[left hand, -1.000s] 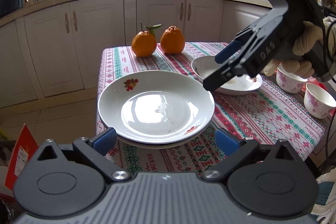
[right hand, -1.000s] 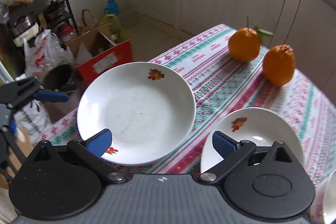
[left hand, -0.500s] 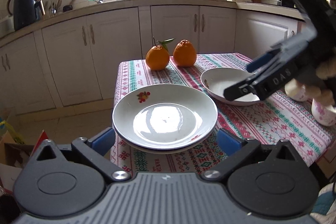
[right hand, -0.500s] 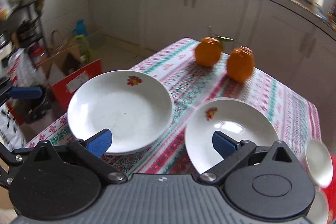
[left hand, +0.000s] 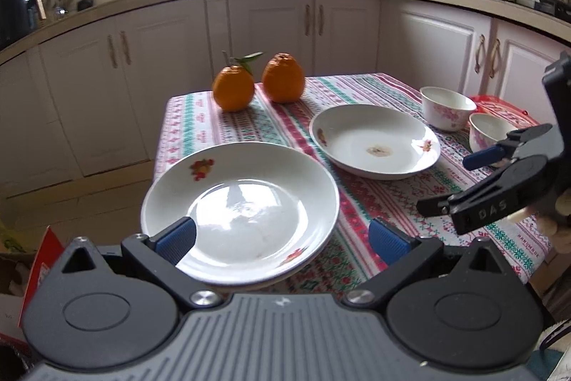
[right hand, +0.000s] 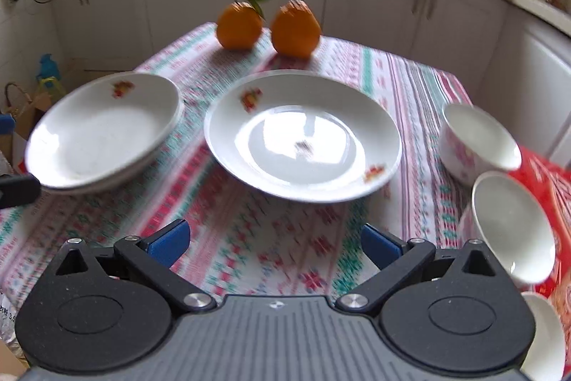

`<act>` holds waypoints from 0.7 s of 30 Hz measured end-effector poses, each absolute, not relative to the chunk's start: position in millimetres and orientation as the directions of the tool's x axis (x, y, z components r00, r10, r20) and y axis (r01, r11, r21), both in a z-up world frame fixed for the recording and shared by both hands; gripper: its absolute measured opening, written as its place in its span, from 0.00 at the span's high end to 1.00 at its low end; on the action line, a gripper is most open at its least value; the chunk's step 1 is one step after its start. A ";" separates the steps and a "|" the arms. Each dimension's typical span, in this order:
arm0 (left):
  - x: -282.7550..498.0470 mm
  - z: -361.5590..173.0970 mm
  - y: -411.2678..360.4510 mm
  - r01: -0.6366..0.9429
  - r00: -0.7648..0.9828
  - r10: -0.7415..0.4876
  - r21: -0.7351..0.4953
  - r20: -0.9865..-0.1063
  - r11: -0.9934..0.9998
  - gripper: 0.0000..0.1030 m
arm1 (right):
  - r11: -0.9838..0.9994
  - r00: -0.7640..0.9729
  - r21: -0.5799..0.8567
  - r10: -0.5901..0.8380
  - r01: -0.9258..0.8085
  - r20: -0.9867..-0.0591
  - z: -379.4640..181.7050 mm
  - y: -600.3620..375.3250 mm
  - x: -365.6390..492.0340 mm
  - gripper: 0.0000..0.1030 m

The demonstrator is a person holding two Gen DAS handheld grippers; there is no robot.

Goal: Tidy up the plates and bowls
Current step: 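Move both tools toward the white plate with a brown stain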

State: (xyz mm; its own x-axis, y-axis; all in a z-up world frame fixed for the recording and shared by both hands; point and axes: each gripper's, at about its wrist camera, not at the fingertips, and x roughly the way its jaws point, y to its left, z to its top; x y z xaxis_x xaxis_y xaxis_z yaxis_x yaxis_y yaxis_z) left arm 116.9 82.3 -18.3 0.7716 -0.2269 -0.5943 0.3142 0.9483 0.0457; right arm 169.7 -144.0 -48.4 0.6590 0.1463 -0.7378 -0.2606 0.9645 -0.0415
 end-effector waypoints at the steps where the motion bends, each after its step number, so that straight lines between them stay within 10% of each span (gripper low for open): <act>1: 120.7 -18.3 78.9 0.324 0.766 -0.231 0.051 -0.600 0.945 0.01 | 0.966 0.655 -0.041 0.142 -0.257 -0.742 -51.5 -145.6 172.3 0.00; 21: 249.6 -7.8 25.5 0.543 0.578 -0.394 -0.024 -0.714 0.839 0.01 | 0.955 0.641 0.000 0.199 -0.297 -0.741 -78.2 -153.7 198.1 0.00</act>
